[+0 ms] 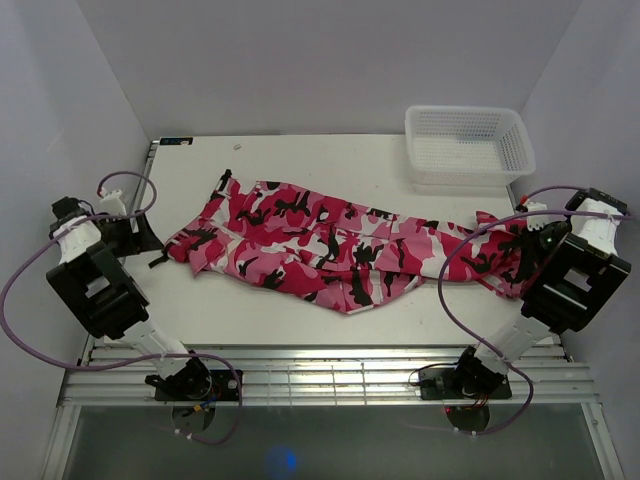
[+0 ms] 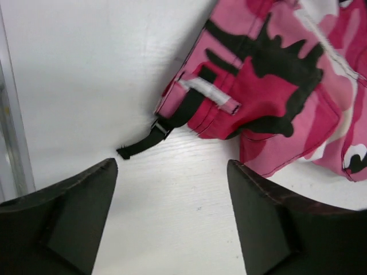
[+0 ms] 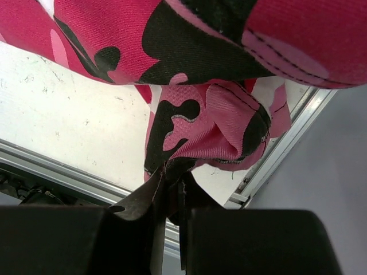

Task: Fold and stack the trousers
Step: Flatten the trousers out

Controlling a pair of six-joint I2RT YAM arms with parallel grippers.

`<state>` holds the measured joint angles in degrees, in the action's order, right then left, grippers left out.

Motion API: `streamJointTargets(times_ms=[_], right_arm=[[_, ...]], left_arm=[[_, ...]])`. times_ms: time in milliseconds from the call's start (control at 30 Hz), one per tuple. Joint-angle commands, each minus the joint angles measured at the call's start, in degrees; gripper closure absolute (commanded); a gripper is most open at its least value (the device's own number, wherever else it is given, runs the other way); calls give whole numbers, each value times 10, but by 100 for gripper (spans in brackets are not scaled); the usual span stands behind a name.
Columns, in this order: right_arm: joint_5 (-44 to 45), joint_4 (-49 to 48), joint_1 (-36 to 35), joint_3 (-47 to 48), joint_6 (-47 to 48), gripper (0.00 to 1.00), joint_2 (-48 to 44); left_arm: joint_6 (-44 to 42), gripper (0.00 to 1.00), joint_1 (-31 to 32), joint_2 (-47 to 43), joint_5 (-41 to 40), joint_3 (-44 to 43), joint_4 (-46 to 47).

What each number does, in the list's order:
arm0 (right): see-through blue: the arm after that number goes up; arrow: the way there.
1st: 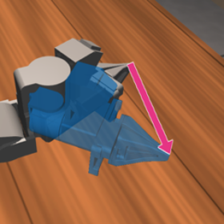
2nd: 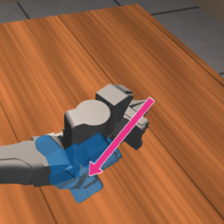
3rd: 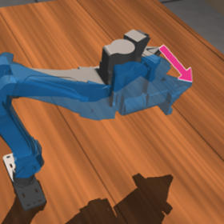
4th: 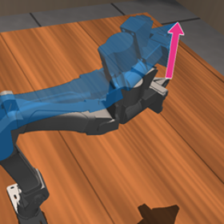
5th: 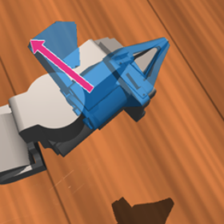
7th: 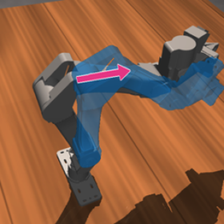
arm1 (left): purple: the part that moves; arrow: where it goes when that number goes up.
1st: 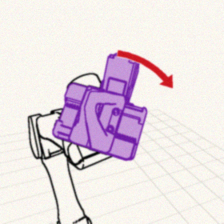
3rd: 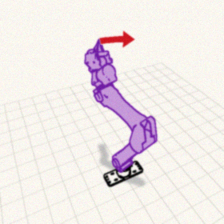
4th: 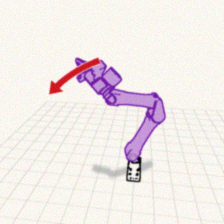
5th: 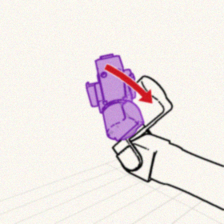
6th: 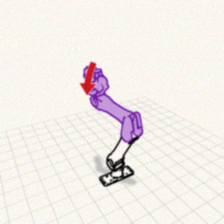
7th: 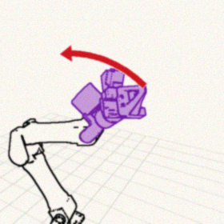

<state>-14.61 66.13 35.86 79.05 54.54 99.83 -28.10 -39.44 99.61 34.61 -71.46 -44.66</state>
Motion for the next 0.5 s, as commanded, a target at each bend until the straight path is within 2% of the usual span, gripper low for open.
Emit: streamJointTargets(times_ms=[0, 200, 467], right_arm=[[-6, 8, -1, -6, 24, 92, 2], [12, -10, -1, -24, 32, 92, 3], [32, -21, -1, -40, 40, 92, 9]], left_arm=[[-52, 8, 30, -11, 78, -49, -31], [8, 8, 95, 58, 33, -111, 35], [97, 8, 213, 167, -26, -206, 127]])
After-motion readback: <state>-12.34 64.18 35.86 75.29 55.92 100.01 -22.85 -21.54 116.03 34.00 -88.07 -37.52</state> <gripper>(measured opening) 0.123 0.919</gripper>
